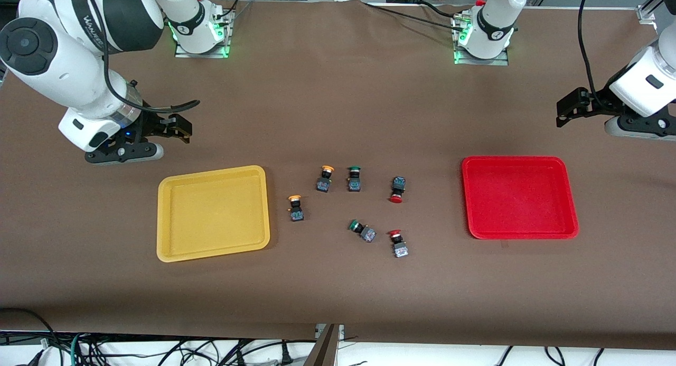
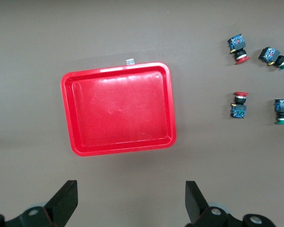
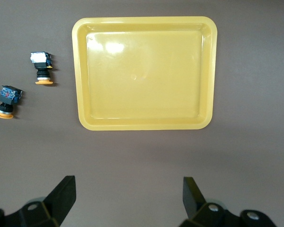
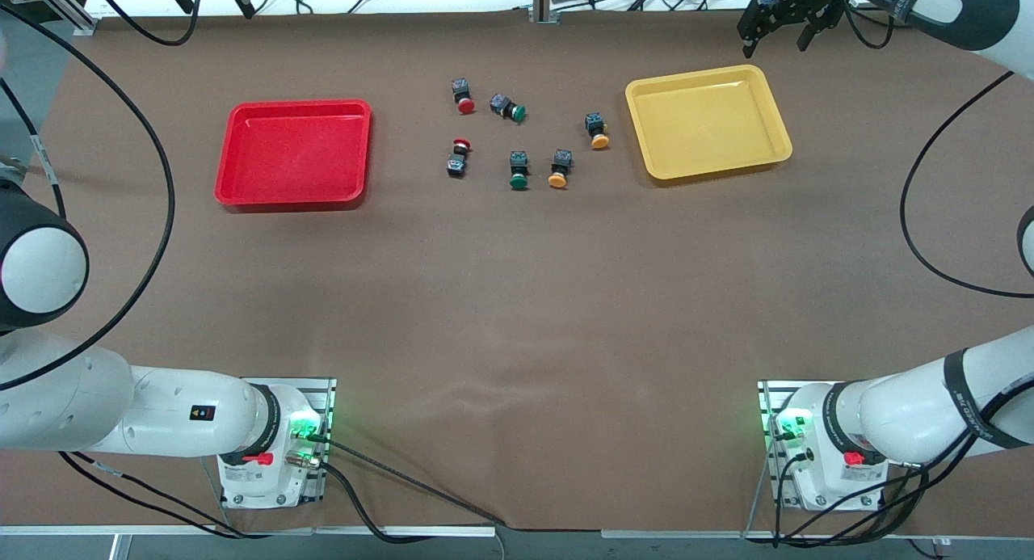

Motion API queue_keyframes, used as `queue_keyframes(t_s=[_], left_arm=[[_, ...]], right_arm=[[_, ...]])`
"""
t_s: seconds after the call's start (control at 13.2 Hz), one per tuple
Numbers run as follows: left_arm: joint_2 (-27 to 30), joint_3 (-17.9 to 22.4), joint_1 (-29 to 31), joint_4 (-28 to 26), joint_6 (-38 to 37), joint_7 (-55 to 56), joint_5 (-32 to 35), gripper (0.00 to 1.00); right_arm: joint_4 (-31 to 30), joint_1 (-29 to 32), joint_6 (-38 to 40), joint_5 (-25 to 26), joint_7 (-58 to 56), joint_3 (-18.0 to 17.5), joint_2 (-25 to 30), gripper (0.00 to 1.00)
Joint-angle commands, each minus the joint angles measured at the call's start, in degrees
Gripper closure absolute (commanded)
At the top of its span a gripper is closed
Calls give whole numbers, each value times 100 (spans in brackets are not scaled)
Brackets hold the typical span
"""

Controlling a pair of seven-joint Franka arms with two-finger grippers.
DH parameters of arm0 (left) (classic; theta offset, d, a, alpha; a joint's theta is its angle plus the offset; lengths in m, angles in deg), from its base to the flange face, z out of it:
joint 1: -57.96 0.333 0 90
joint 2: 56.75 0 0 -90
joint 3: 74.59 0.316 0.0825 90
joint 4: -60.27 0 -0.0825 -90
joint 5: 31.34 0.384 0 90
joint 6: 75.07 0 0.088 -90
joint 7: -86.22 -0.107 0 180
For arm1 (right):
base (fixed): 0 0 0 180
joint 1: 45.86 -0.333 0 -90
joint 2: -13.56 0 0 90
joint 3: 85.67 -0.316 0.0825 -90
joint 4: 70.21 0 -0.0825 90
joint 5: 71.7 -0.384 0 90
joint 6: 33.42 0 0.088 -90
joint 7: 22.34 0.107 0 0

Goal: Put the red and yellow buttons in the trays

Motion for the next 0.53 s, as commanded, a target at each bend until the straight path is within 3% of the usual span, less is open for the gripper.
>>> queue_keyframes(t_s=[0.0, 0.46], left_arm=[[-85, 39, 40, 208, -162, 2, -85, 0], [-85, 39, 32, 270, -171, 2, -77, 0]], right_arm=[[-25, 67, -38, 1, -9, -85, 50, 0], [-25, 58, -47, -8, 79, -93, 50, 0]])
